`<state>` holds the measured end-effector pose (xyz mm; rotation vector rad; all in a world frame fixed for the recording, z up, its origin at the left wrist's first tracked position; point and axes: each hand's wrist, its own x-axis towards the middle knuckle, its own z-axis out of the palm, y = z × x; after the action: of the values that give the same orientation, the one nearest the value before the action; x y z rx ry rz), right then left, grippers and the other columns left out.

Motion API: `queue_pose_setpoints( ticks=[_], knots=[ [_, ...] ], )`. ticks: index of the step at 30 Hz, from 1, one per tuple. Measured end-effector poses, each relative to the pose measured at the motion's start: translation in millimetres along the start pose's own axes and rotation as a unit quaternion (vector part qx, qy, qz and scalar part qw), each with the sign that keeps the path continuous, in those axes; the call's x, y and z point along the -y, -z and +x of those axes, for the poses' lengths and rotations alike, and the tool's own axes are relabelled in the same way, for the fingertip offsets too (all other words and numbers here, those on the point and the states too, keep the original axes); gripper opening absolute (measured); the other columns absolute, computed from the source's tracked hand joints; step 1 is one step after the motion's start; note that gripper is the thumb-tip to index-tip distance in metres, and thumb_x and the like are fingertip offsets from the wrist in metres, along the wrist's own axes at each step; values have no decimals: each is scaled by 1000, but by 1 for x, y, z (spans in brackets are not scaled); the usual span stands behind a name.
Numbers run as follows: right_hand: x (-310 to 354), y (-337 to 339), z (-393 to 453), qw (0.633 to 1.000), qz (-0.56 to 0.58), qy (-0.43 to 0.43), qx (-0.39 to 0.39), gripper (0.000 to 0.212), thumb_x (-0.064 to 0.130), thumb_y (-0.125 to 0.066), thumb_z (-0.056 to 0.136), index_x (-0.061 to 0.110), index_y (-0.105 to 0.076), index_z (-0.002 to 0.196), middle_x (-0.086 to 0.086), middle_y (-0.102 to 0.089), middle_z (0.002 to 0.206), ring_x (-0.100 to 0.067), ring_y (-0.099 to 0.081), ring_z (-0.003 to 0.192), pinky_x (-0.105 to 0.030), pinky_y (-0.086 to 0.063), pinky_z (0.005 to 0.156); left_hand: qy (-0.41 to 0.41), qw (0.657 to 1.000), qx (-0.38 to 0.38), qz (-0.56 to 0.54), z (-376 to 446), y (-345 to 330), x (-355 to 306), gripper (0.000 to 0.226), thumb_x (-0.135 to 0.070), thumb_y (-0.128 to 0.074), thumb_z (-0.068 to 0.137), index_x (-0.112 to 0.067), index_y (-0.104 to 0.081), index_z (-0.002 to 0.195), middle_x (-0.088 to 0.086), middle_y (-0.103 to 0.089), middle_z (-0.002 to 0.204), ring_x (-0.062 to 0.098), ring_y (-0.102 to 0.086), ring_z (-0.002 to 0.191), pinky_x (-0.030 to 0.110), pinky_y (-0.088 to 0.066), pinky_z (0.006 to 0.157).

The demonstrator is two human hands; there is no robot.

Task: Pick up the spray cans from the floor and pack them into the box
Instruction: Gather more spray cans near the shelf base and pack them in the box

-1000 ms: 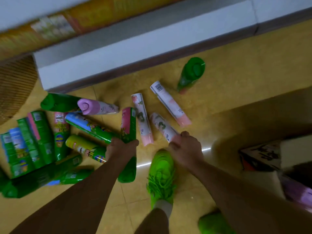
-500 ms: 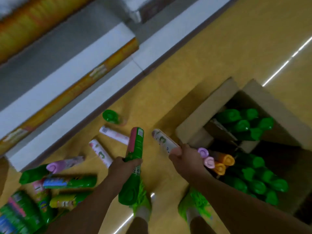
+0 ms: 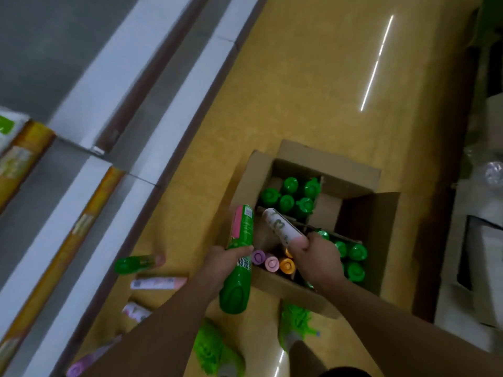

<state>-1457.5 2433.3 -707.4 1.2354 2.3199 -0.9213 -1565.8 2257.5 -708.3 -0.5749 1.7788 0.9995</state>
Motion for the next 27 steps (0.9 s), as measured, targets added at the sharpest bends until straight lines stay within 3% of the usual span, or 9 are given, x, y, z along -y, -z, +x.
queue_pose_setpoints(
  ticks=[5,9,14,18,21,24,27],
  knots=[
    [-33,42,-3,1000,22,-7,-11,30,38,-50,96,9,-56,92,-11,-64,85,-26,-54,70,-31,-34,58,17,999,25,19,-26,-46,-37,53,-24,-89,71,8,-67,108,27,-73,93,33,-71,69,36,-57,58],
    [-50,49,-6,999,35,-34,1,36,42,-49,96,8,-59,96,-13,-67,89,-32,-63,80,-33,-39,60,37,998,47,23,-41,-66,-62,54,-25,-86,75,7,-66,114,24,-73,95,31,-71,68,34,-55,56],
    [-42,40,2,997,44,-43,41,36,40,-47,99,8,-60,103,-12,-67,100,-31,-64,92,-35,-45,71,55,993,73,71,-35,-69,-111,28,-17,-73,86,5,-64,101,19,-68,76,27,-64,59,30,-53,52],
    [-27,22,26,995,32,-70,60,34,43,-50,96,10,-58,101,-13,-70,102,-32,-65,95,-33,-42,69,26,987,59,144,7,-63,-159,42,-15,-79,78,7,-64,110,22,-69,85,30,-64,64,31,-52,55],
    [-11,5,47,992,31,-96,80,33,40,-51,96,10,-58,108,-15,-69,107,-33,-65,98,-34,-45,73,14,966,71,250,44,-60,-198,43,-17,-79,75,4,-65,110,21,-72,87,31,-67,67,32,-53,59],
    [3,-14,65,991,1,-99,92,40,33,-57,94,15,-54,129,-17,-62,120,-35,-62,107,-35,-47,82,-1,935,94,342,81,-63,-236,42,-20,-76,77,0,-63,111,21,-71,99,32,-69,80,34,-55,66],
    [11,-40,85,989,-26,-107,102,42,28,-72,79,14,-62,117,-19,-61,118,-37,-62,106,-34,-50,81,-70,889,112,438,114,-74,-259,30,-18,-77,77,-8,-64,102,14,-69,96,28,-67,84,34,-55,71]
  ],
)
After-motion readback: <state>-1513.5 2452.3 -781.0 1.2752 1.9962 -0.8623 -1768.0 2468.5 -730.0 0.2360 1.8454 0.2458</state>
